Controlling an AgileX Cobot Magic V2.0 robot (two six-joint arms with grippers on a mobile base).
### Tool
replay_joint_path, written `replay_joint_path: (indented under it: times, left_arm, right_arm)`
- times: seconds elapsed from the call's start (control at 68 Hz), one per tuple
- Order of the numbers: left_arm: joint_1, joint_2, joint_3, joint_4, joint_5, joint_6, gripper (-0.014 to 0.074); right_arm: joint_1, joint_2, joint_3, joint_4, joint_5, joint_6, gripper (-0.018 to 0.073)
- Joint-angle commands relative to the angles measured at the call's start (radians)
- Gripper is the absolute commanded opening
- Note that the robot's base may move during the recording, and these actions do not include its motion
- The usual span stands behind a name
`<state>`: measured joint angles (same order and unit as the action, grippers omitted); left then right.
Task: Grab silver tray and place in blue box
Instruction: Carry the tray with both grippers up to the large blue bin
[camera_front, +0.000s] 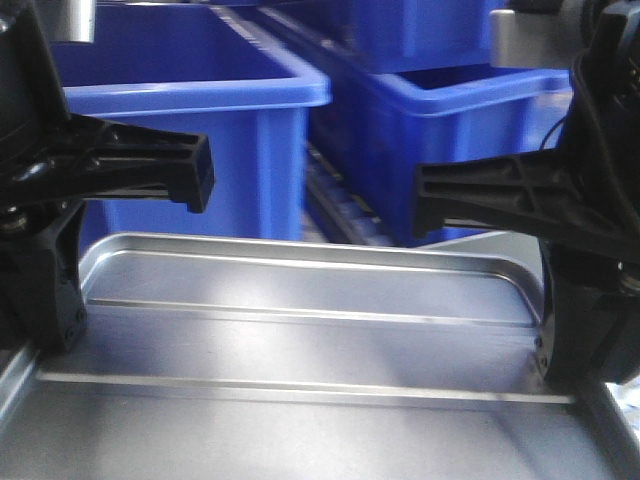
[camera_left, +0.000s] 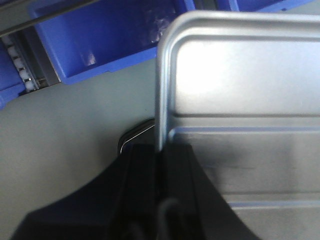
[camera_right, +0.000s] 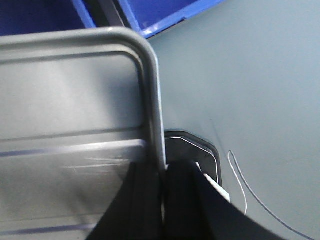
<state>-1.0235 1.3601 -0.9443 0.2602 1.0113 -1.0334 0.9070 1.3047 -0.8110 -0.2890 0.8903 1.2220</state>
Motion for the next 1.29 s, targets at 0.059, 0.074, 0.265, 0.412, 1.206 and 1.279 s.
replay_joint_path:
  times: [0.059, 0.074, 0.265, 0.412, 1.206, 1.279]
  left_arm:
    - [-0.012, -0.028, -0.025, -0.012, -0.025, 0.003, -0.01]
    - [-0.012, -0.028, -0.025, -0.012, -0.025, 0.003, -0.01]
    - [-0.012, -0.028, -0.025, -0.012, -0.025, 0.003, -0.01]
    - [-0.012, -0.028, -0.025, -0.012, -0.025, 0.003, -0.01]
    - [-0.012, -0.028, -0.025, -0.012, -0.025, 0.003, -0.01]
    - [-0.012, -0.028, -0.025, -0.012, -0.025, 0.003, -0.01]
  right_arm:
    - [0.003, -0.03, -0.028, -0.03, -0.057, 0.005, 0.007]
    - [0.003, -0.03, -0.028, -0.03, -0.057, 0.005, 0.007]
    - [0.003, -0.03, -0.028, -0.03, -0.057, 0.005, 0.007]
    - [0.003, -0.03, -0.028, -0.03, -0.057, 0.005, 0.007]
    - [0.003, -0.03, -0.028, -0.03, -0.057, 0.005, 0.007]
    - [0.003, -0.03, -0.028, -0.03, -0.057, 0.005, 0.007]
